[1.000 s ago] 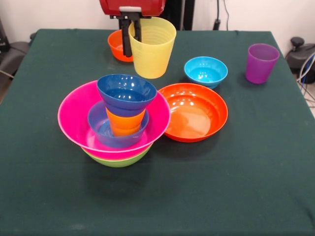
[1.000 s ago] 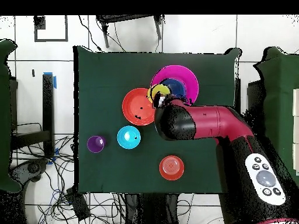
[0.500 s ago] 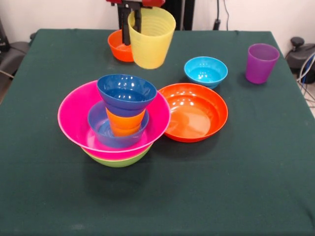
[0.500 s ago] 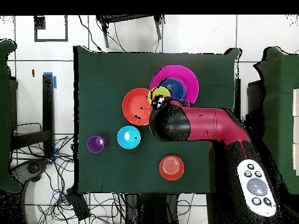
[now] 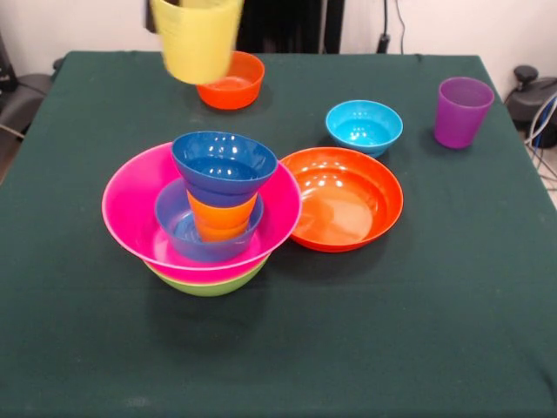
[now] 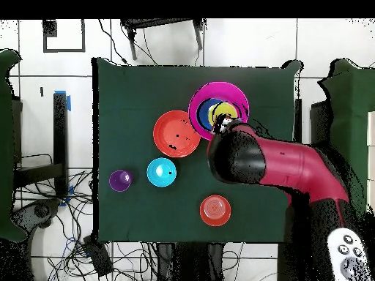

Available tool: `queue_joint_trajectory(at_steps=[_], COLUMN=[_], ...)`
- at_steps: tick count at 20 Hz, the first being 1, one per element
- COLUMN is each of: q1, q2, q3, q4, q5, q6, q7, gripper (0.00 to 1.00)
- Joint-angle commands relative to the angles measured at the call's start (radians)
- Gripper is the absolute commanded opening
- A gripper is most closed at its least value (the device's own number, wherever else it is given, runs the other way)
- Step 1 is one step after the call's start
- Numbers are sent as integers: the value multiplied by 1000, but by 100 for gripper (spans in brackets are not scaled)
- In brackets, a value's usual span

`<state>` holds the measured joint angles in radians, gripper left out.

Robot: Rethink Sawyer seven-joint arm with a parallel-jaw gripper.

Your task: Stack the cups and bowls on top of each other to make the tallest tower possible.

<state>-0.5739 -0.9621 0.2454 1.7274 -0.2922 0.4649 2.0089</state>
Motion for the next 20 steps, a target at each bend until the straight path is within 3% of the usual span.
queue_joint_trajectory(at_steps=[1, 7, 20], q1=[-40, -72, -69], q2=[-18, -8, 44], q3=[-17, 1, 5], q4=[-48, -44, -46], q5=[49, 29, -8], q6=[96, 54, 34], q7=[53, 9, 3], gripper=[0, 0, 0])
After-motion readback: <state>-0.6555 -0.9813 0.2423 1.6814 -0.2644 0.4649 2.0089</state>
